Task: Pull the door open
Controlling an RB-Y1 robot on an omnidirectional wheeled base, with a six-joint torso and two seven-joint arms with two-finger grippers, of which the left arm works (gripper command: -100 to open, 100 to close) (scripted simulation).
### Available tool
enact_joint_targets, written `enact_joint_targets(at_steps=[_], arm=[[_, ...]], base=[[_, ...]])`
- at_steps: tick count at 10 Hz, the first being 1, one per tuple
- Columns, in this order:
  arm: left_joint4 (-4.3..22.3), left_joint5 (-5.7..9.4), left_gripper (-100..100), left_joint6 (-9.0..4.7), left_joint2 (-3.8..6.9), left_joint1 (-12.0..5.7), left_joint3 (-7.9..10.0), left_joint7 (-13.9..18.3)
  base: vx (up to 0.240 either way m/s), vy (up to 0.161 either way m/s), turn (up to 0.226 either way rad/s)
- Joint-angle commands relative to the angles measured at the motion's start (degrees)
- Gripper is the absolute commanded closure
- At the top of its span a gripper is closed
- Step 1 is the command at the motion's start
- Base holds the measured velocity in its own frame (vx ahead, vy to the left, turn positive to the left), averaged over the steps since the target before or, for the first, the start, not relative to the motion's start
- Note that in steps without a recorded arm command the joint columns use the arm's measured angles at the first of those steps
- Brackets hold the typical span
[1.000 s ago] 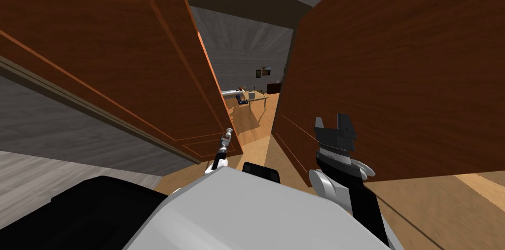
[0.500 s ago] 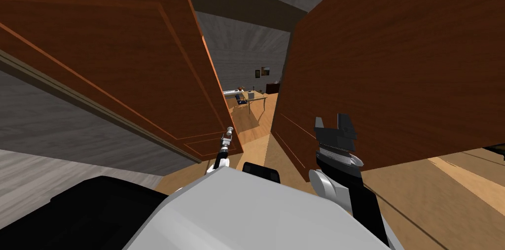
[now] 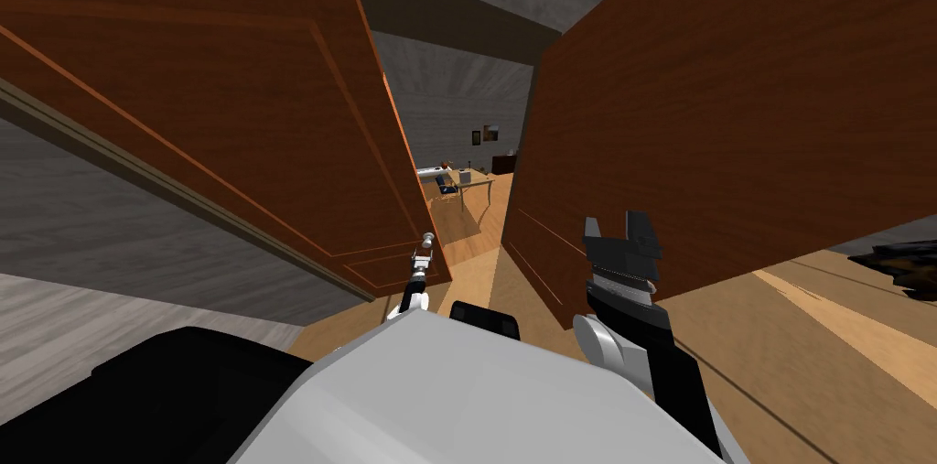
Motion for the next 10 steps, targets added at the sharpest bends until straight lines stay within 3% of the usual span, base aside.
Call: enact_joint_targets(at_steps=[1, 3, 6, 8, 10], arm=[[-0.2, 0.53, -100, 0.11, -0.09, -0.01, -0.25, 1.7], [-0.9, 2.56, -100, 0.43, -0.59, -0.14, -1.21, 5.4], [-1.3, 3.51, -100, 0.58, -0.83, -0.2, -1.67, 8.5], [-1.9, 5.3, -100, 0.86, -1.27, -0.31, -2.52, 12.3], [-2.2, 6.1, -100, 0.99, -1.47, -0.36, -2.9, 14.7]], base=[[-0.039, 0.005, -0.016], [-0.06, 0.006, -0.042], [-0.056, 0.004, -0.018], [-0.063, 0.004, -0.037], [-0.052, 0.006, -0.017]])
